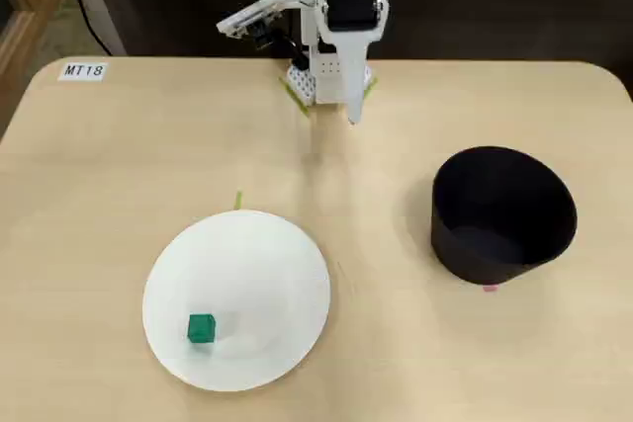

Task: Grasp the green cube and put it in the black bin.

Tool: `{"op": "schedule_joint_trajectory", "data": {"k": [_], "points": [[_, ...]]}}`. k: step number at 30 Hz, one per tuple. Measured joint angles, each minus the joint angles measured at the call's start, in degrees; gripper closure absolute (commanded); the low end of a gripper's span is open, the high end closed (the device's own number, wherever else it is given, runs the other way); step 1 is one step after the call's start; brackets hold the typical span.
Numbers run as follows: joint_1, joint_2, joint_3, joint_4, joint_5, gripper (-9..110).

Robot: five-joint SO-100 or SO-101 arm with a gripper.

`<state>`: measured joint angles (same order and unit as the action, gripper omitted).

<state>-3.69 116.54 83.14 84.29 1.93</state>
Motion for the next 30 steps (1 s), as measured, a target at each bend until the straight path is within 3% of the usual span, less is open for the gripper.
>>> {"op": "schedule_joint_trajectory", "data": {"k": [7,19,30], "points": [[8.7,-16.4,-14.6,1.8,-9.9,102],[20.2,-41.7,-21.4,-5.9,-21.1,102],[23.4,-66.0,-52.2,1.2,-23.6,102]]}}
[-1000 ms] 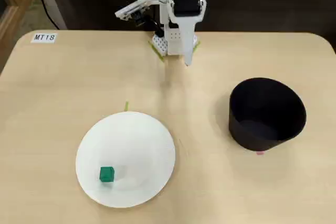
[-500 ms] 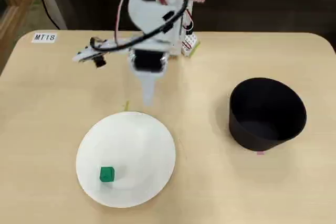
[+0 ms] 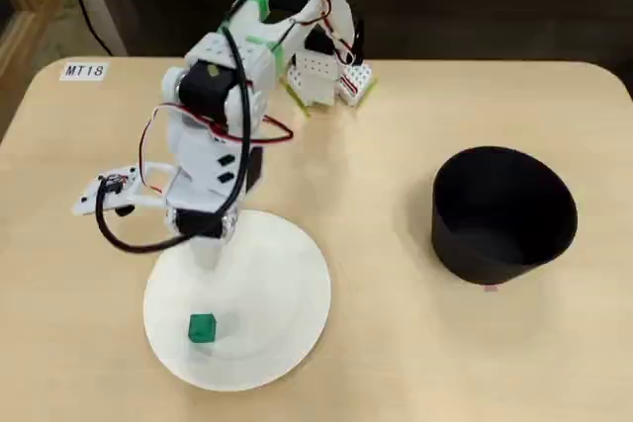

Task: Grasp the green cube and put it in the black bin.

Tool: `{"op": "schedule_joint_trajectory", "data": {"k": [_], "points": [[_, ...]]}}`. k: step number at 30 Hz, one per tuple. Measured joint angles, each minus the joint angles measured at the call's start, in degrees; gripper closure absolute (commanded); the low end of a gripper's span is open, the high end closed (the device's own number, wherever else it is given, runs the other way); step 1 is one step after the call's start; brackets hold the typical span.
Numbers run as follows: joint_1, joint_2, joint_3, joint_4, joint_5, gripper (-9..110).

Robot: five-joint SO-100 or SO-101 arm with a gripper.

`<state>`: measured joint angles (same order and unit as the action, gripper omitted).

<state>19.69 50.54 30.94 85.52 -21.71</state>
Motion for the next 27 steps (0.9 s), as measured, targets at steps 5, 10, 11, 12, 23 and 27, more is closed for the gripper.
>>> {"op": "schedule_joint_trajectory", "data": {"k": [5,10,11,12,23,27], "points": [[-0.1,-16.7,-27.5,9.8,0.6,102],[0.8,-18.6,-36.4,13.1,0.8,102],[1.1,-19.2,-36.7,13.2,0.8,102],[1.5,-19.8,-36.7,13.2,0.7,101],[1.0,-25.0,-37.0,13.2,-1.7,82],[0.8,-25.7,-37.0,12.0,-1.9,79]]}}
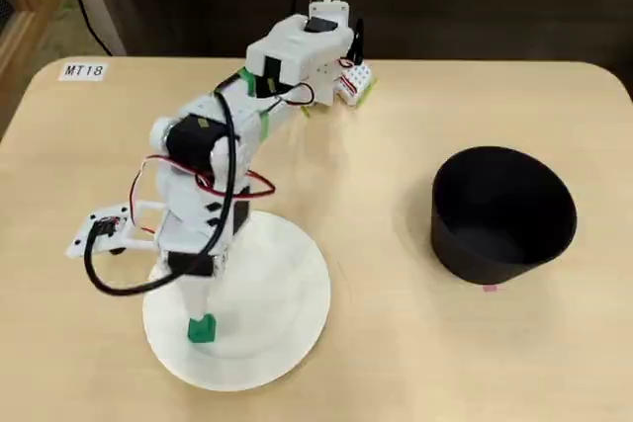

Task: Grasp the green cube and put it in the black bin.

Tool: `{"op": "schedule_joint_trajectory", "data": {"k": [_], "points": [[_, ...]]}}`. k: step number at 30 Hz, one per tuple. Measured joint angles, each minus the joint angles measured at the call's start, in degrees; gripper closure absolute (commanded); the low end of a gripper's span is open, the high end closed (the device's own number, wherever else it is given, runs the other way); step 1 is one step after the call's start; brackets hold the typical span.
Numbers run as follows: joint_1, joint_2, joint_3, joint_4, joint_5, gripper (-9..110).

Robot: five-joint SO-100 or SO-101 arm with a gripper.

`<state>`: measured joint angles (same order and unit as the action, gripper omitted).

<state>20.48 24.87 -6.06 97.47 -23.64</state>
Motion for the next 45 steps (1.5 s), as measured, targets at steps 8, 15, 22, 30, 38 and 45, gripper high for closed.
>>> {"op": "schedule_joint_trajectory", "data": {"k": [8,15,22,30,38,45], "points": [[0.0,-2.1,-0.4,-1.6,-1.7,79],[0.0,-4.1,-0.4,-3.5,-1.3,81],[0.2,-4.3,-0.4,-5.3,0.0,82],[0.5,-6.2,-0.4,-5.7,0.0,83],[1.0,-7.6,-0.4,-6.7,0.0,86],[1.0,-7.6,-0.4,-8.2,1.2,92]]}}
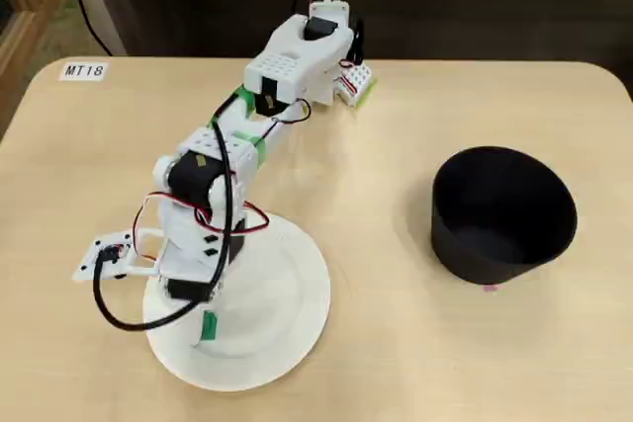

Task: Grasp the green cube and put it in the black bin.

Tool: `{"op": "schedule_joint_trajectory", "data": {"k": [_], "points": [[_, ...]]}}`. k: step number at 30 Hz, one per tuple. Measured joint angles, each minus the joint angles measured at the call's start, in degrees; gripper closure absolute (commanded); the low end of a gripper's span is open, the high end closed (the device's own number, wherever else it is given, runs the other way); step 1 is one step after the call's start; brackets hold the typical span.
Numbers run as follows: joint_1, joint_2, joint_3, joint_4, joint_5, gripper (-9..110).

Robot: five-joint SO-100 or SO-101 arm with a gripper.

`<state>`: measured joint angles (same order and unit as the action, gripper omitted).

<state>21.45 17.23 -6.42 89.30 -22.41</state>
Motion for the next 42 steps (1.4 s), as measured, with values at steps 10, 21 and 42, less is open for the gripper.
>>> {"op": "schedule_joint_trajectory", "data": {"k": [10,21,42], "points": [[0.0,-0.4,-0.6,-0.5,1.4,101],[-1.6,6.5,-1.0,5.9,9.1,102],[-24.4,59.2,28.8,16.6,35.7,102]]}}
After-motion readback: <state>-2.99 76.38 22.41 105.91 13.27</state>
